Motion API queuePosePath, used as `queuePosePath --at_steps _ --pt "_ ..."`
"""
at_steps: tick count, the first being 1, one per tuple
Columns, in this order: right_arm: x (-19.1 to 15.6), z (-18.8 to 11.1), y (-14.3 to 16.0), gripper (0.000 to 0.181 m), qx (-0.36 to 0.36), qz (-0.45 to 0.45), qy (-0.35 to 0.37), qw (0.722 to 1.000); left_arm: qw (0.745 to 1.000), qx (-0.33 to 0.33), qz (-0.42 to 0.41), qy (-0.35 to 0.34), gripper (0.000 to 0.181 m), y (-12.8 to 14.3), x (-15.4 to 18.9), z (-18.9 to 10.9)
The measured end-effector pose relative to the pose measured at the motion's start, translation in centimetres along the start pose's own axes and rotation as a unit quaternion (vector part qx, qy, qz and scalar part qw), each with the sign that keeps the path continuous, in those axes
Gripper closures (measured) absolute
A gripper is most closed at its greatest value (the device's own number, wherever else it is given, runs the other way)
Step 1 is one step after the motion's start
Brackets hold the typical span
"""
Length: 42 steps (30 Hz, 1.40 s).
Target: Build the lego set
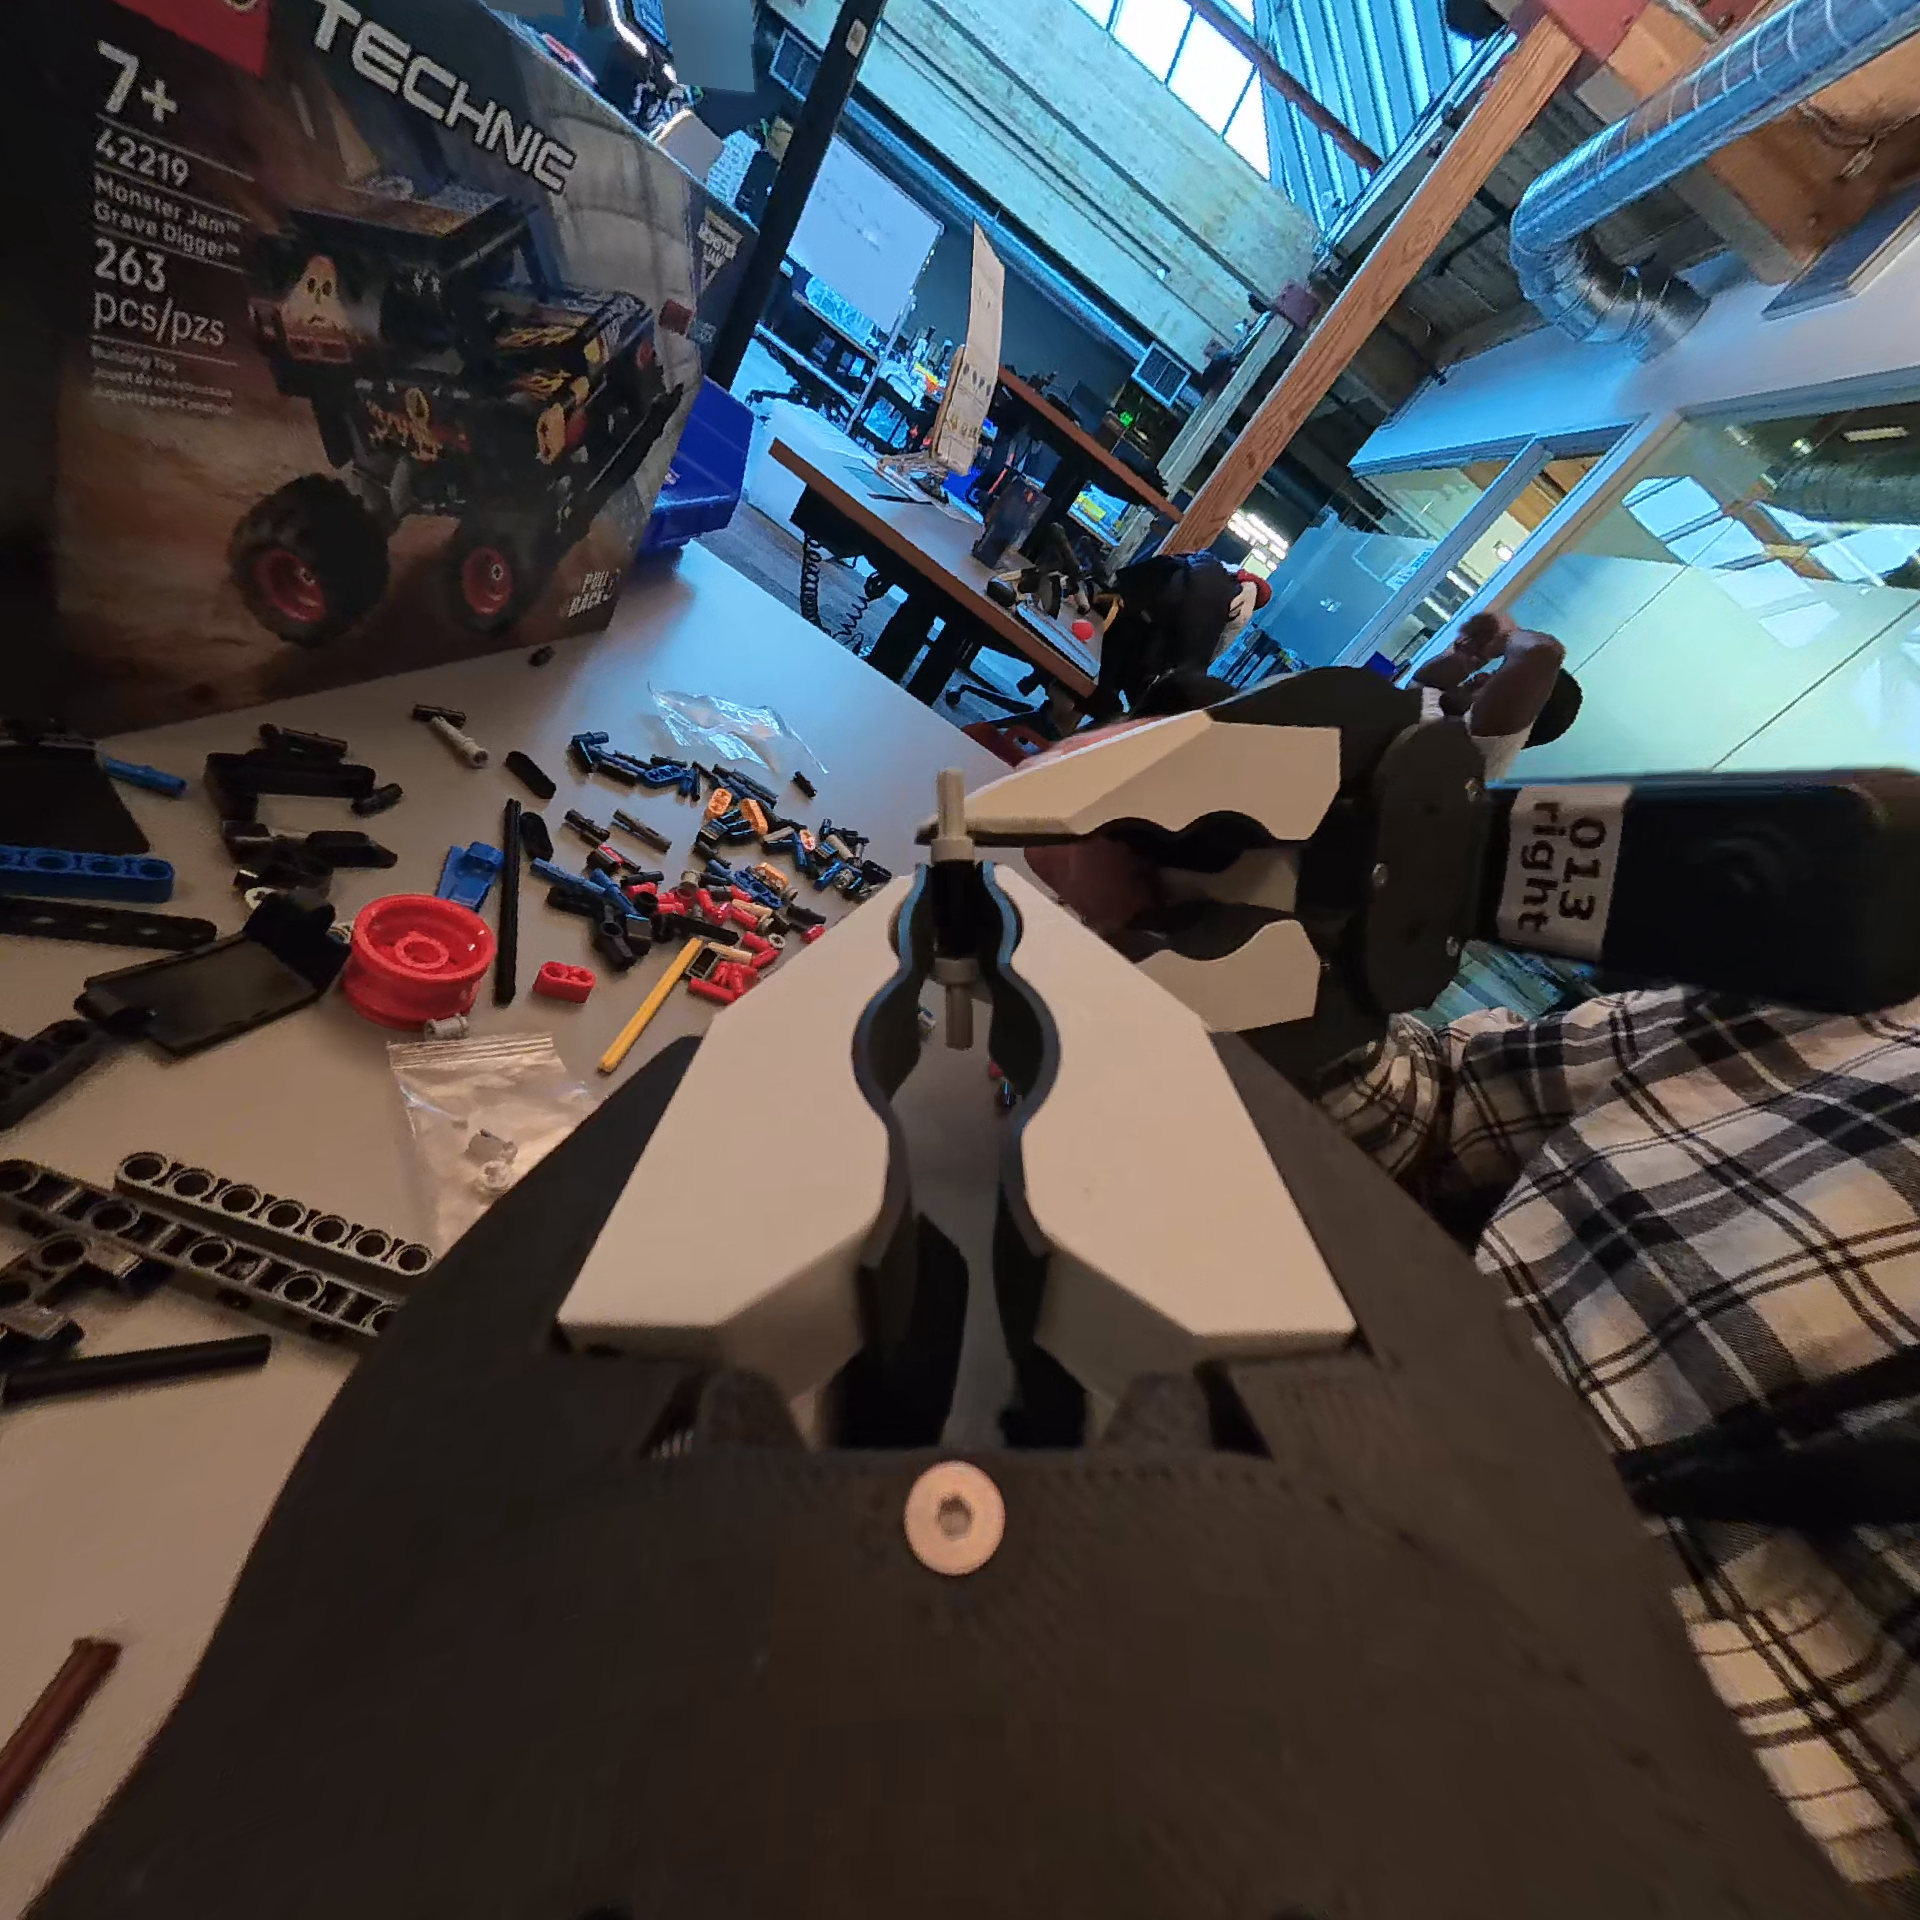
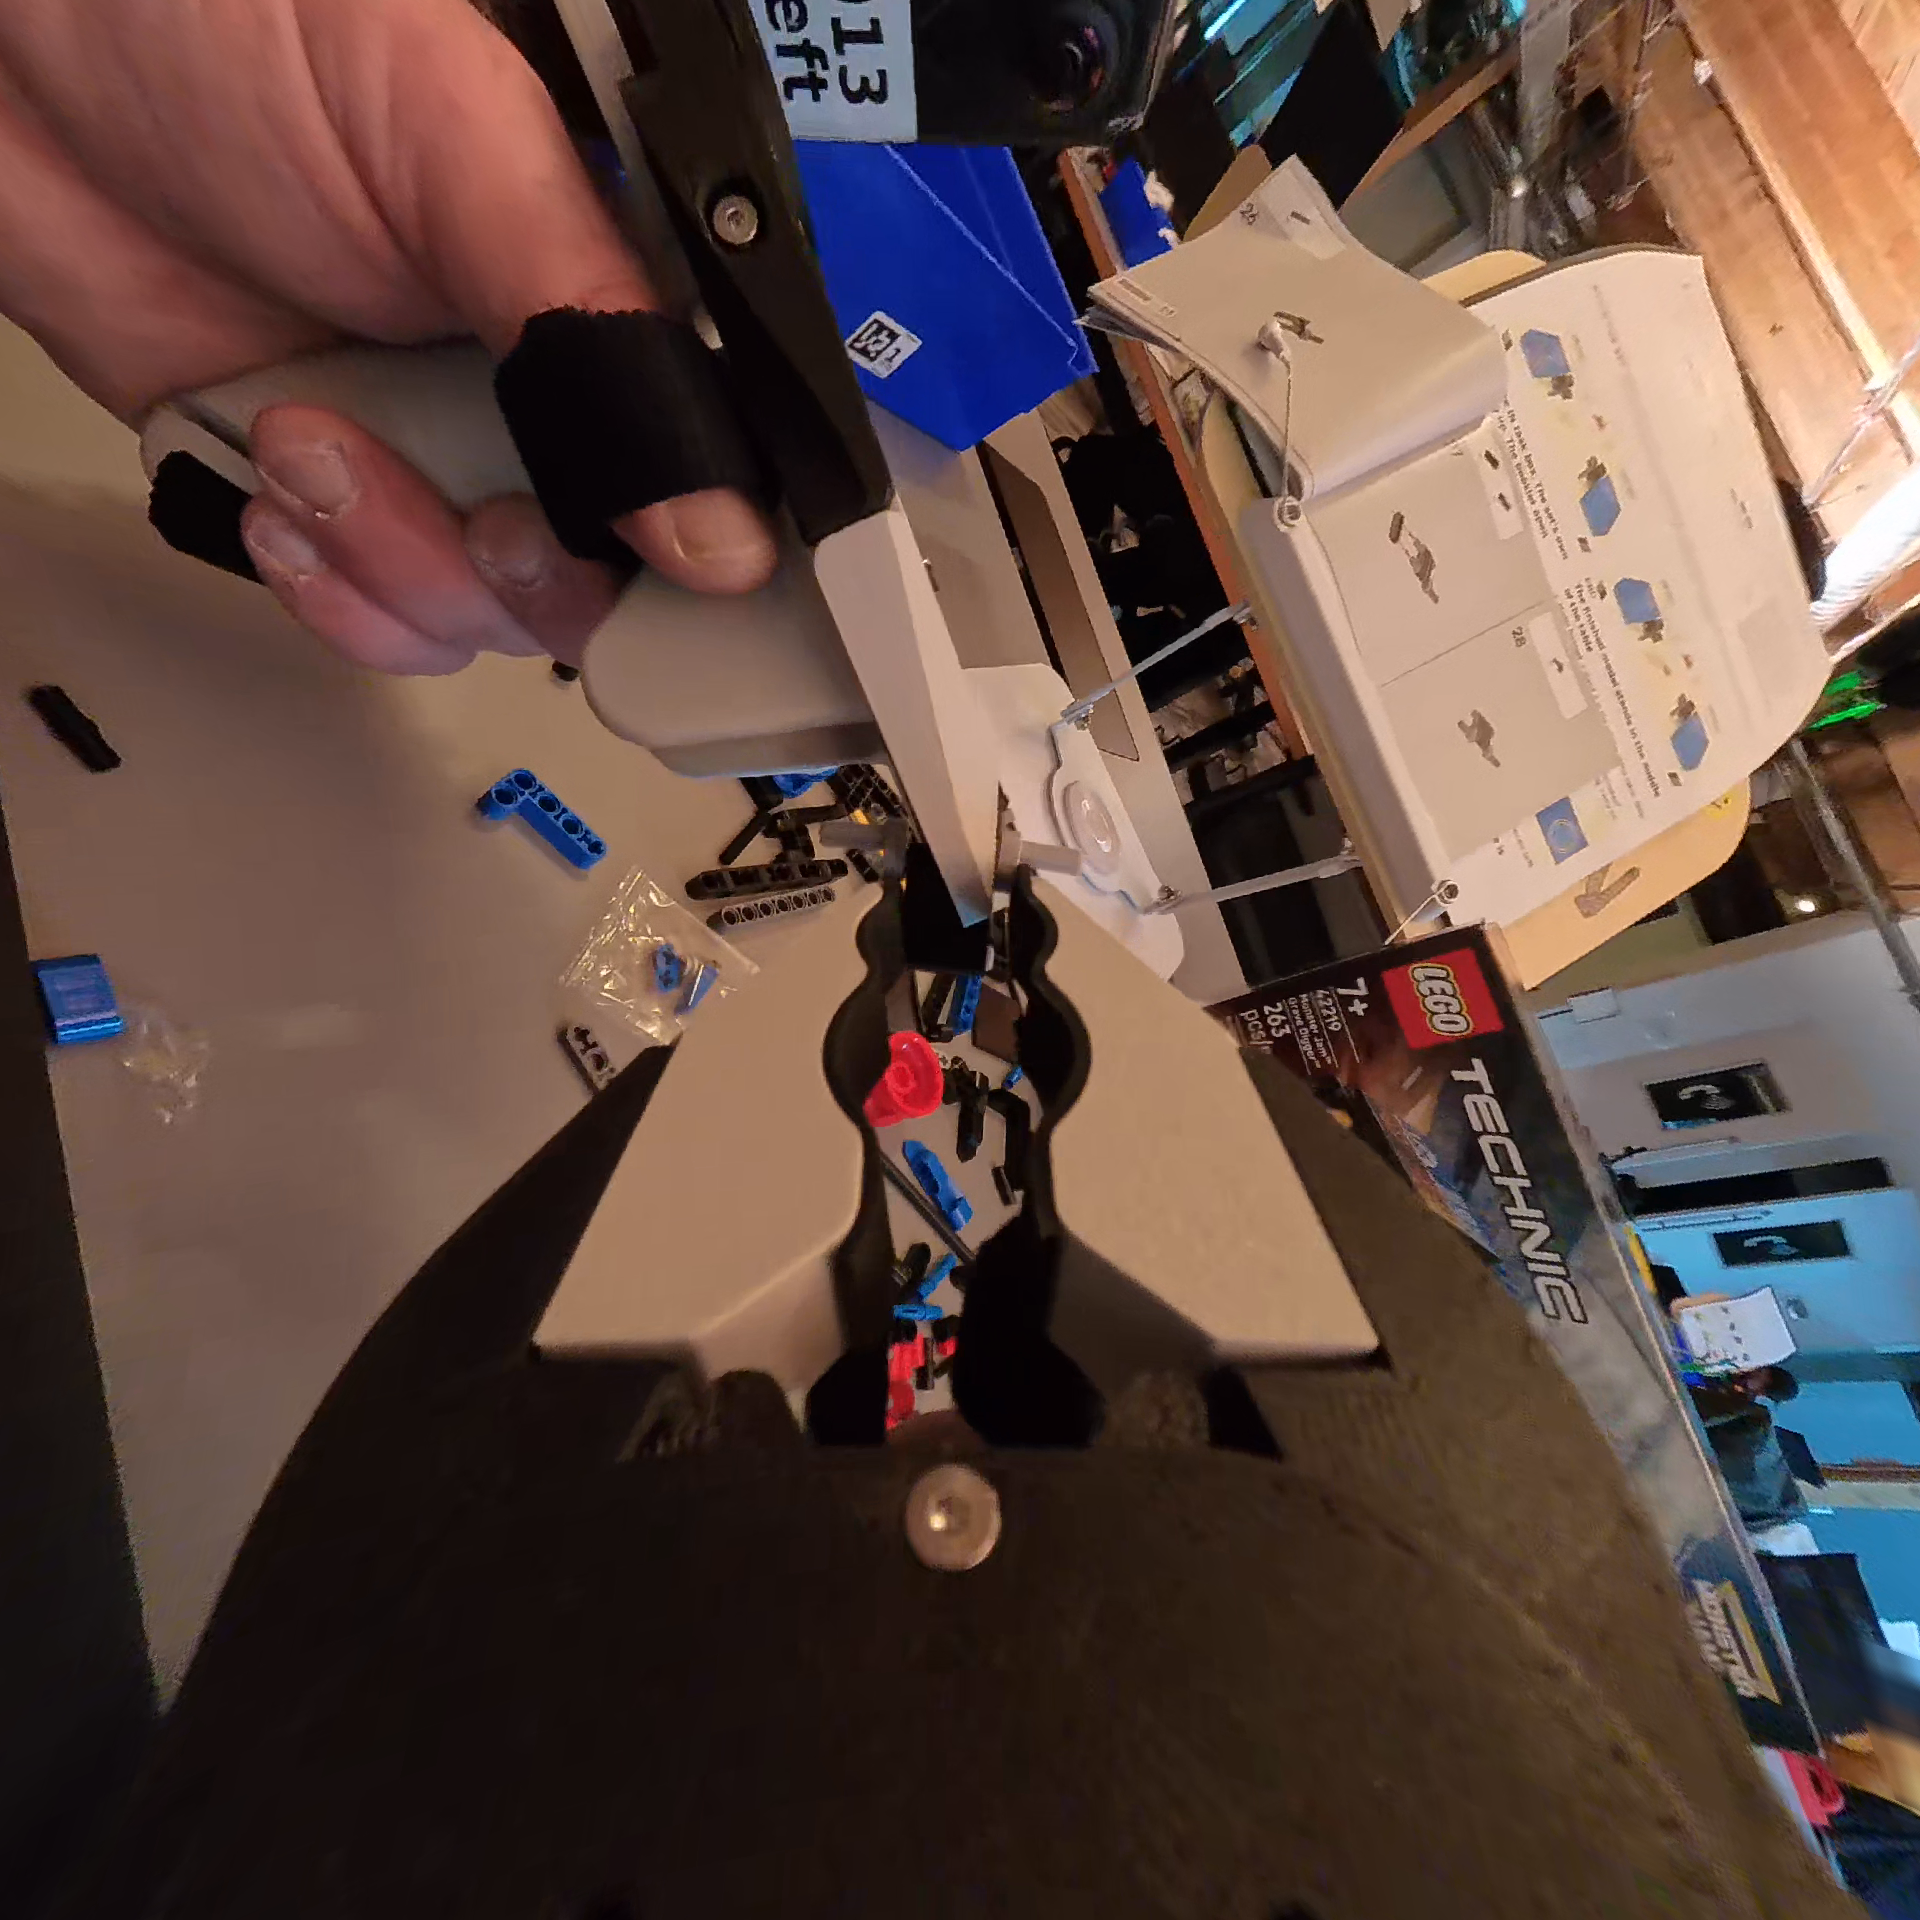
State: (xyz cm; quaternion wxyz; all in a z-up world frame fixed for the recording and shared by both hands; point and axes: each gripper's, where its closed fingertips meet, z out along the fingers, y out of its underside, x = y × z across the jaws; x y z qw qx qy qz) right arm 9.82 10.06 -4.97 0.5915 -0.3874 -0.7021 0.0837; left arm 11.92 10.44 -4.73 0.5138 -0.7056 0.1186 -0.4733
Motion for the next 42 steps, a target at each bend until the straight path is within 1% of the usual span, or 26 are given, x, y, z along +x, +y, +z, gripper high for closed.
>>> queuePosePath --at_steps 5,9,12,13,14,17,19,26,31,33,36,40,42 --pt "-0.1 0.1 0.2 0.162 0.001 0.0 -0.008 1.0 1.0 0.001 -0.004 -0.003 0.176 0.1 -0.2 0.0" --pt "0.1 0.1 0.1 0.161 0.014 0.03 -0.016 0.999 1.0 0.007 -0.008 0.0 0.176 -0.2 -0.2 0.0" --pt "0.4 -0.1 0.0 0.14 0.019 0.048 -0.018 0.998 1.0 0.014 -0.021 -0.003 0.176 -0.4 -0.6 -0.1" --pt "0.4 -0.1 -0.1 0.134 0.018 0.049 -0.016 0.998 1.0 0.015 -0.026 0.0 0.176 -0.4 -0.5 -0.1" --pt "0.3 0.0 -0.1 0.134 0.016 0.048 -0.017 0.999 0.999 0.014 -0.028 0.003 0.176 -0.3 -0.4 0.0" --pt "0.1 0.3 -0.2 0.136 0.01 0.043 -0.009 0.999 1.0 0.013 -0.027 -0.001 0.176 -0.2 -0.4 0.2" --pt "0.4 0.3 -0.1 0.146 0.007 0.036 0.0 0.999 1.0 0.009 -0.027 0.003 0.176 0.0 -0.3 0.2" --pt "0.4 0.3 0.1 0.148 -0.001 0.028 0.011 1.0 1.0 0.009 -0.021 -0.006 0.176 0.0 -0.4 0.3" --pt "0.7 0.6 0.1 0.147 0.007 0.051 0.017 0.999 0.999 0.024 -0.027 -0.006 0.176 -0.5 -0.6 0.0" --pt "1.1 0.5 0.0 0.147 0.004 0.058 0.032 0.998 0.999 0.035 -0.03 -0.007 0.176 -0.9 -0.7 0.0" --pt "0.6 0.5 0.0 0.158 0.002 0.054 0.023 0.998 0.998 0.039 -0.042 -0.001 0.176 -0.9 -0.7 0.0" --pt "0.6 0.4 -0.2 0.158 0.006 0.04 0.023 0.999 0.999 0.033 -0.034 -0.001 0.176 -0.9 -0.5 -0.1" --pt "0.5 0.2 -0.1 0.159 0.003 0.026 0.012 1.0 0.999 0.028 -0.036 0.003 0.176 -0.7 -0.4 0.0"
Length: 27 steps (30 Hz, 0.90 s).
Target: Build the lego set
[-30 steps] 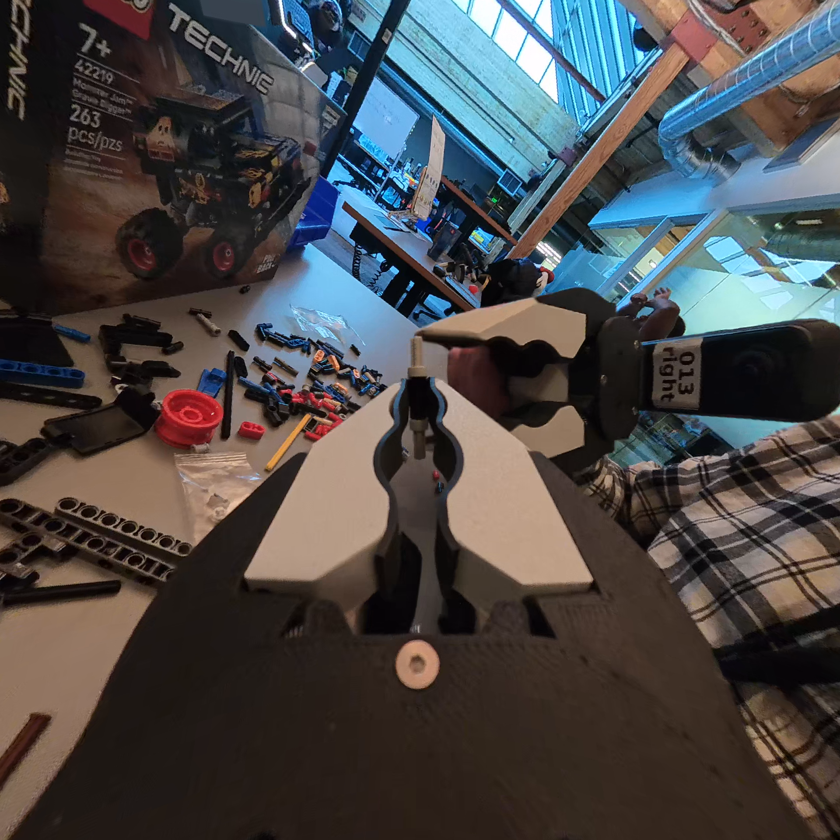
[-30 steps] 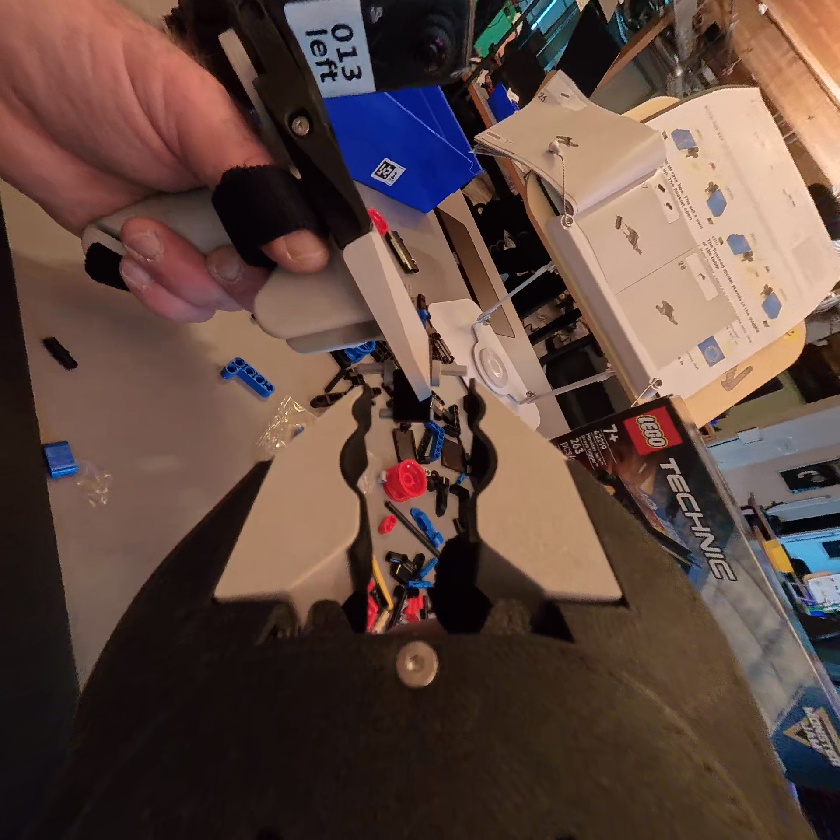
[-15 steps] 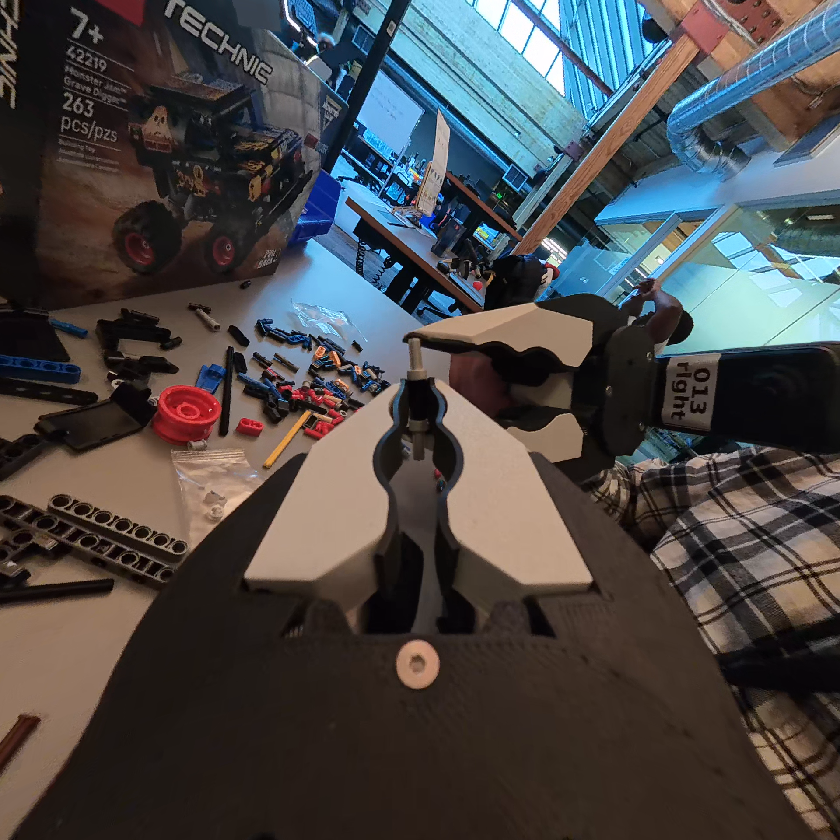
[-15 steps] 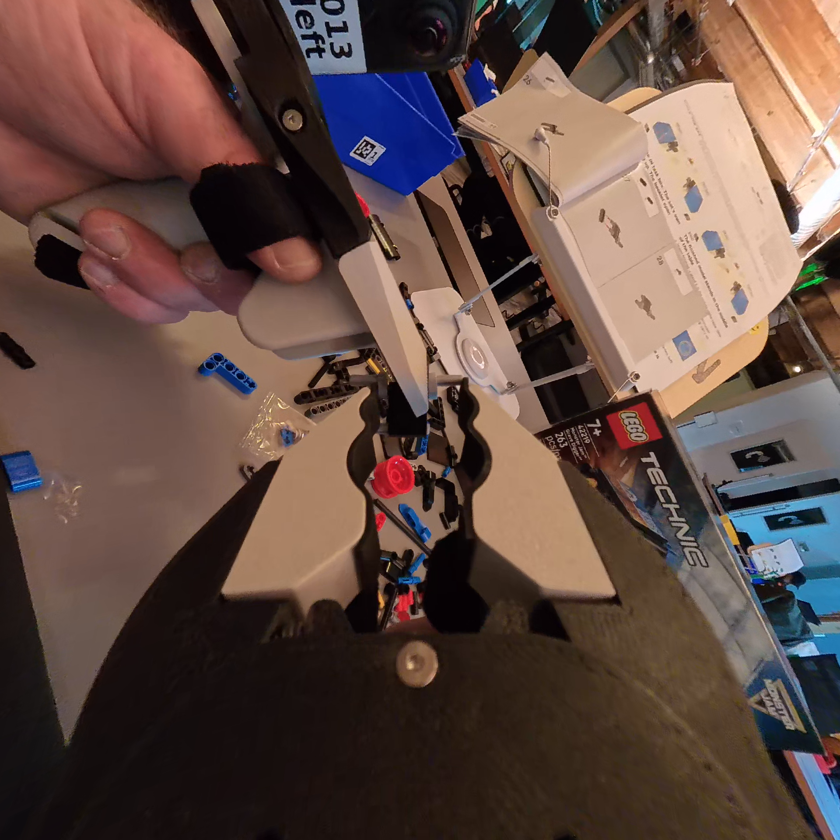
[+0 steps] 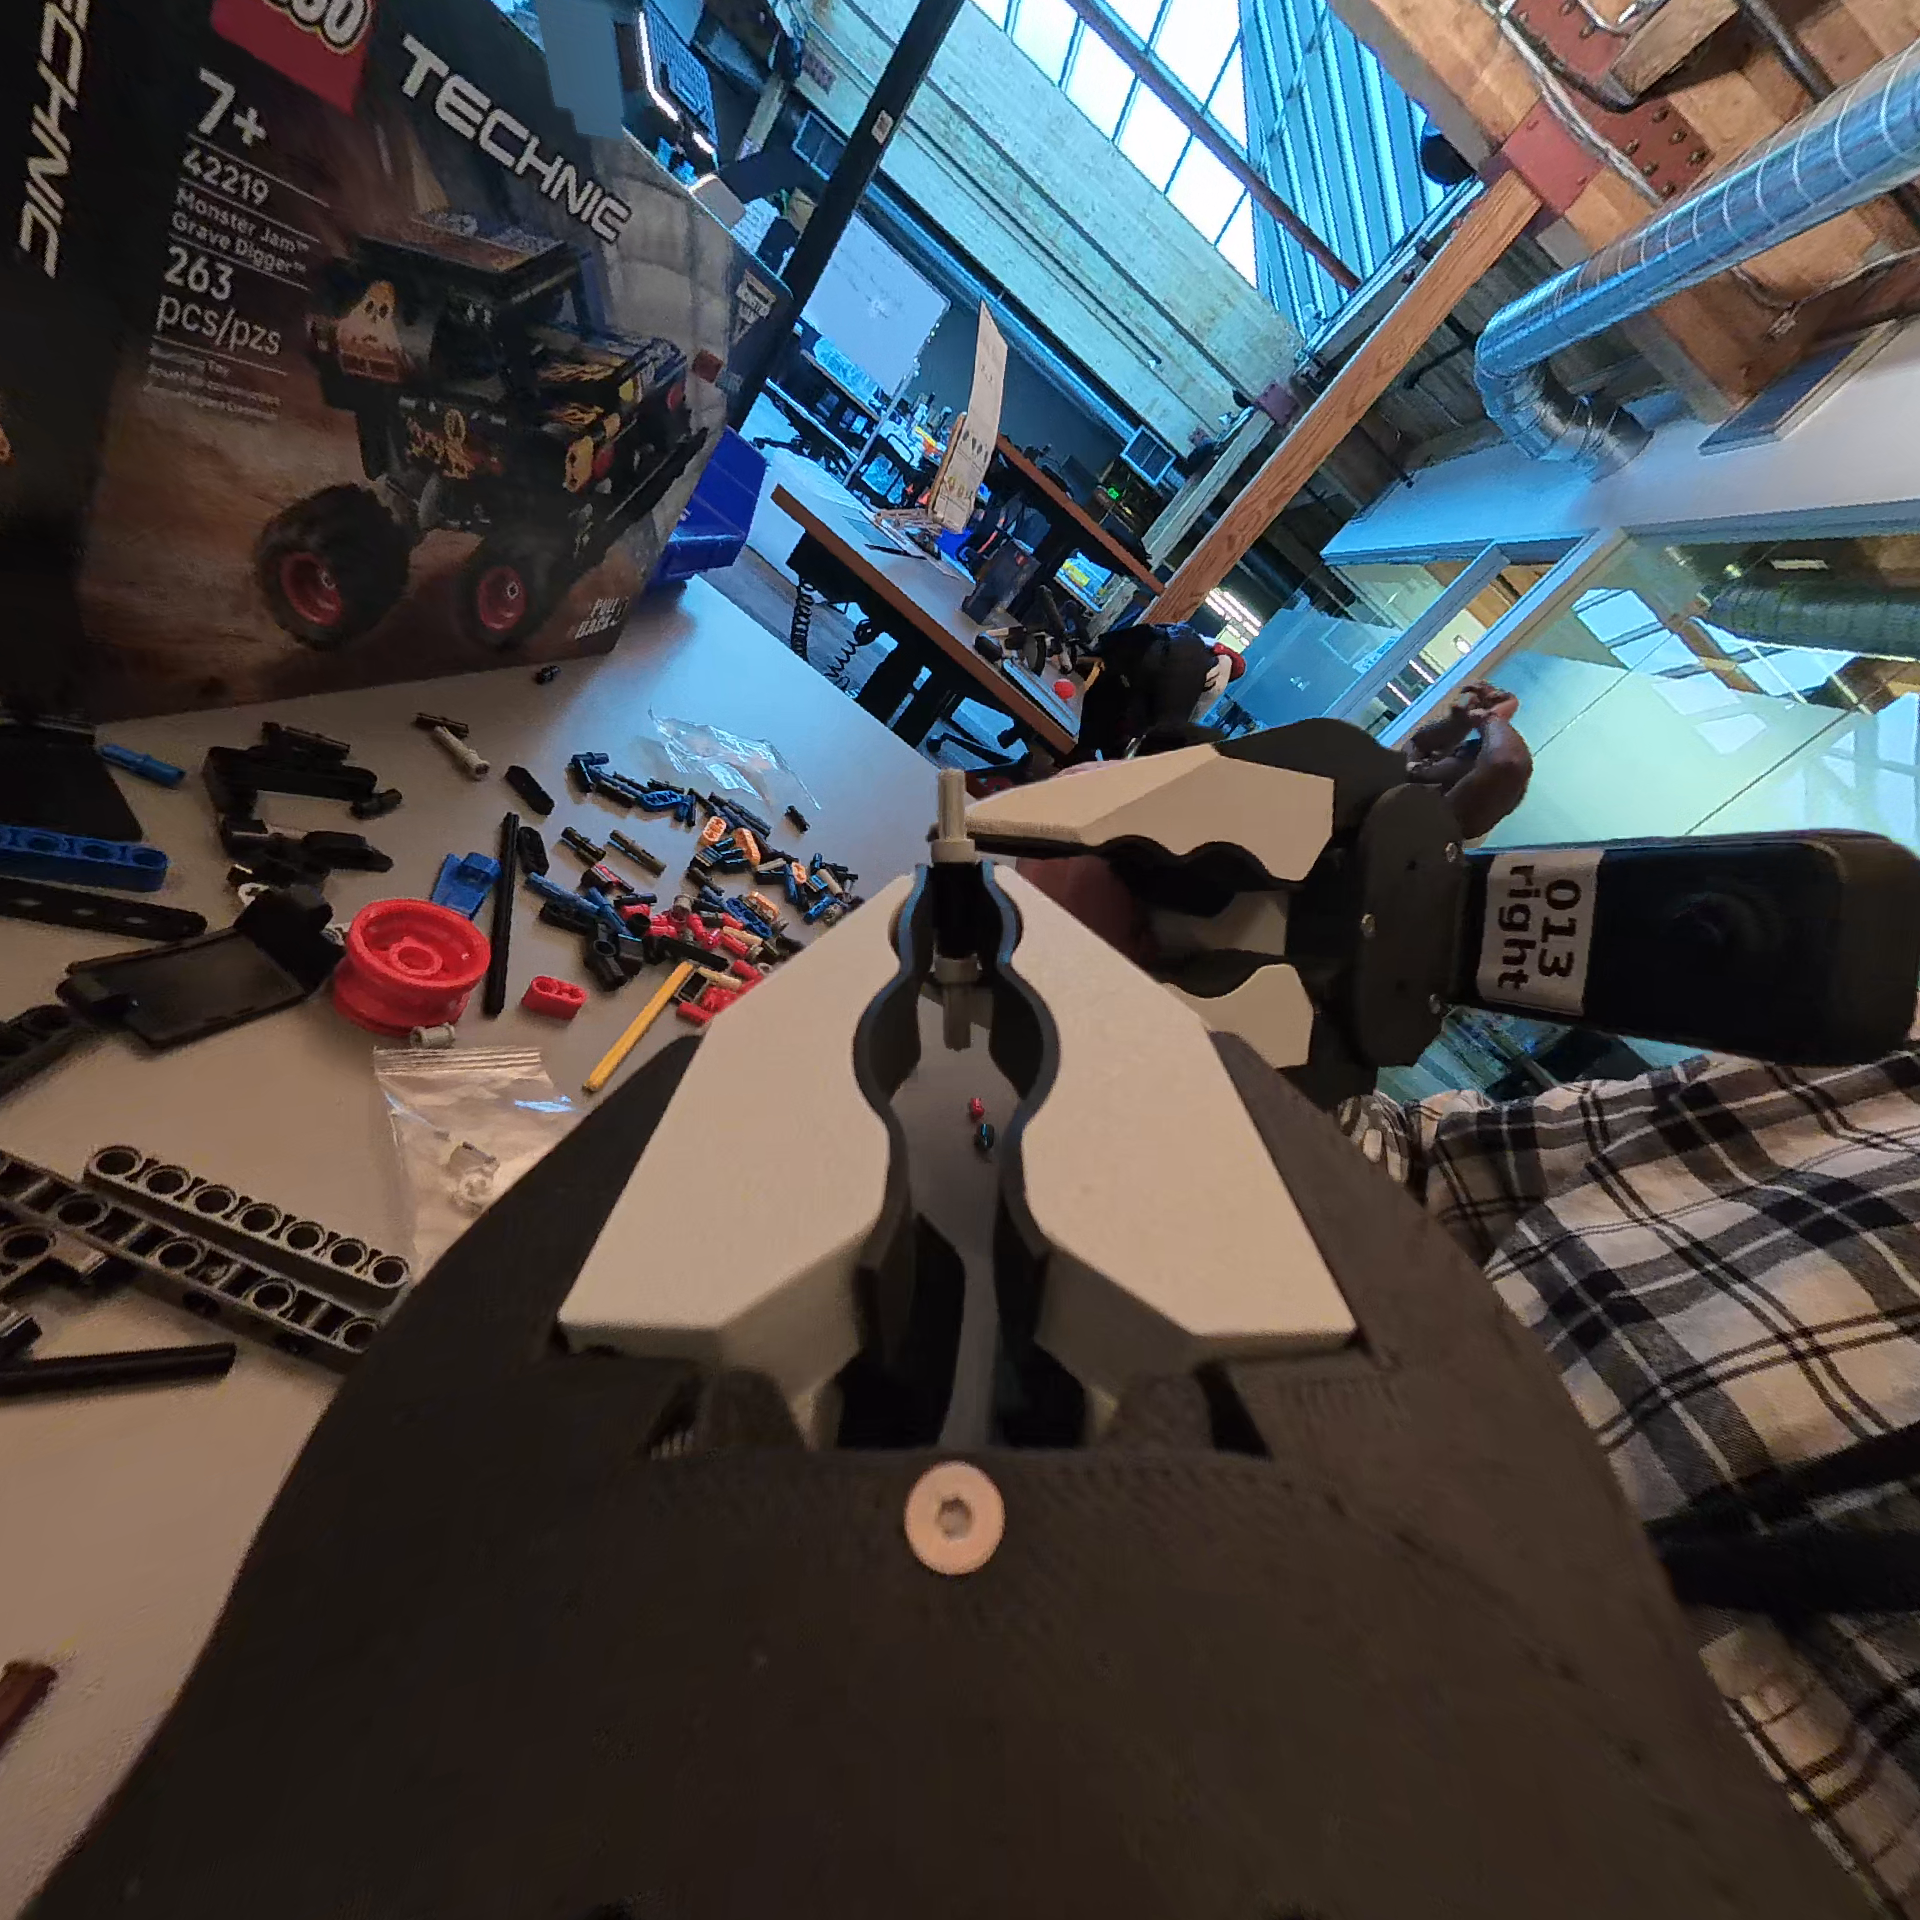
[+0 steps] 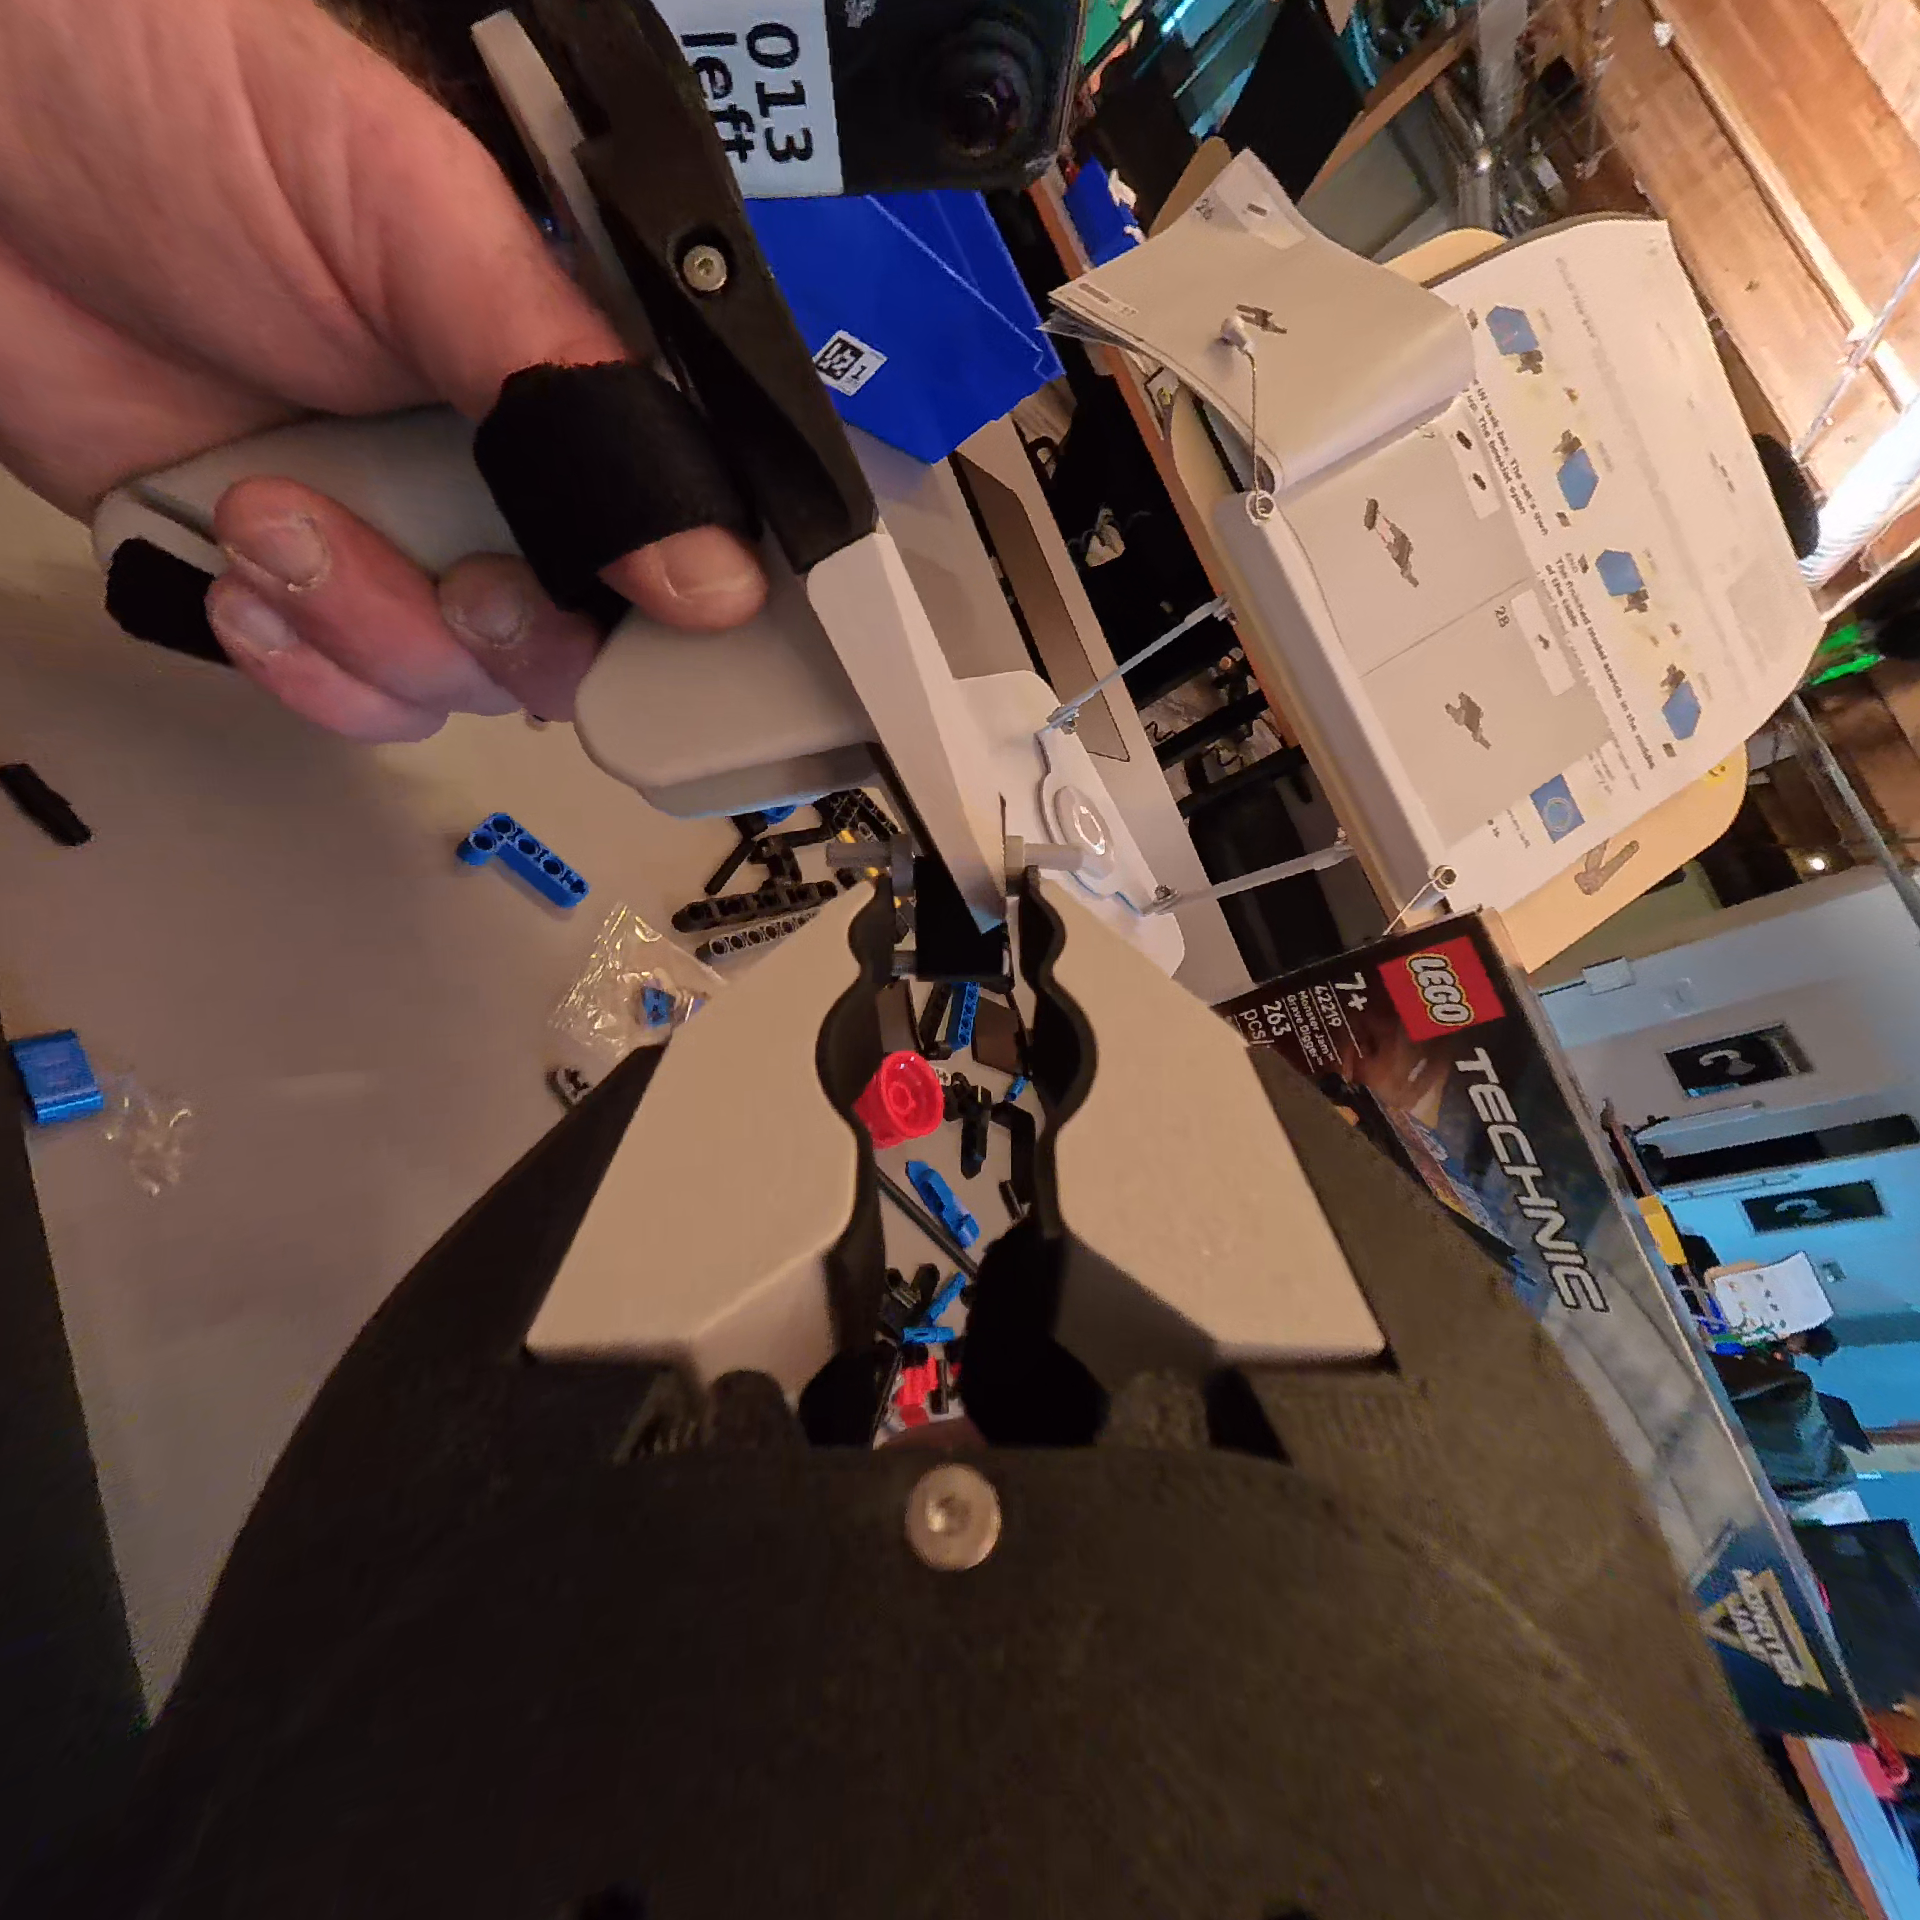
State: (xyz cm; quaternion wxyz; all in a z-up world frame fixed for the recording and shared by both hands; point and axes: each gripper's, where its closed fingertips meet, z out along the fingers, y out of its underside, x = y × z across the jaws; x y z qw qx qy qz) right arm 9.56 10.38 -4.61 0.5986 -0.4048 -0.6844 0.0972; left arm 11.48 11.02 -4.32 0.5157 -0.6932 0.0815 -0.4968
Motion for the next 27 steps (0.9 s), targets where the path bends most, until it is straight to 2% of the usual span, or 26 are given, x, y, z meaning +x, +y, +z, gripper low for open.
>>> queuePosePath --at_steps 5,8,9,10,13,17,20,22,24,27 --pt "-0.3 0.3 0.4 0.16 -0.019 -0.023 -0.012 0.999 1.0 -0.007 0.002 -0.012 0.176 0.3 -0.5 0.0" --pt "-0.2 0.5 0.4 0.158 -0.01 0.005 -0.033 0.999 1.0 -0.003 0.002 -0.01 0.176 0.0 -0.6 -0.2" --pt "-0.1 0.5 0.9 0.137 -0.024 0.018 -0.037 0.999 1.0 0.002 -0.001 -0.007 0.176 -0.2 -0.6 -0.2" --pt "0.1 0.4 1.5 0.128 -0.039 0.026 -0.037 0.998 1.0 0.008 -0.01 -0.001 0.176 -0.4 -0.5 -0.4" --pt "0.3 -0.3 1.9 0.128 -0.038 0.041 -0.036 0.998 0.999 0.01 -0.04 0.019 0.176 -0.5 -0.5 -0.6" --pt "-0.3 -0.7 0.9 0.136 -0.022 0.023 -0.026 0.999 0.998 -0.008 -0.052 0.041 0.176 0.1 0.2 -0.2" --pt "-0.5 -0.3 1.0 0.156 -0.027 0.005 -0.012 1.0 0.997 -0.015 -0.052 0.05 0.176 0.4 0.8 0.0" --pt "-0.8 -0.4 1.1 0.157 -0.027 0.005 -0.009 1.0 0.997 -0.02 -0.05 0.05 0.175 0.5 0.8 0.0" --pt "-0.9 -0.7 1.4 0.157 -0.033 0.012 -0.009 0.999 0.998 -0.025 -0.044 0.041 0.166 0.6 0.6 -0.1" --pt "-1.3 -1.4 1.9 0.157 -0.032 0.039 -0.023 0.998 0.999 -0.049 0.011 -0.007 0.153 1.0 -0.5 -0.4"
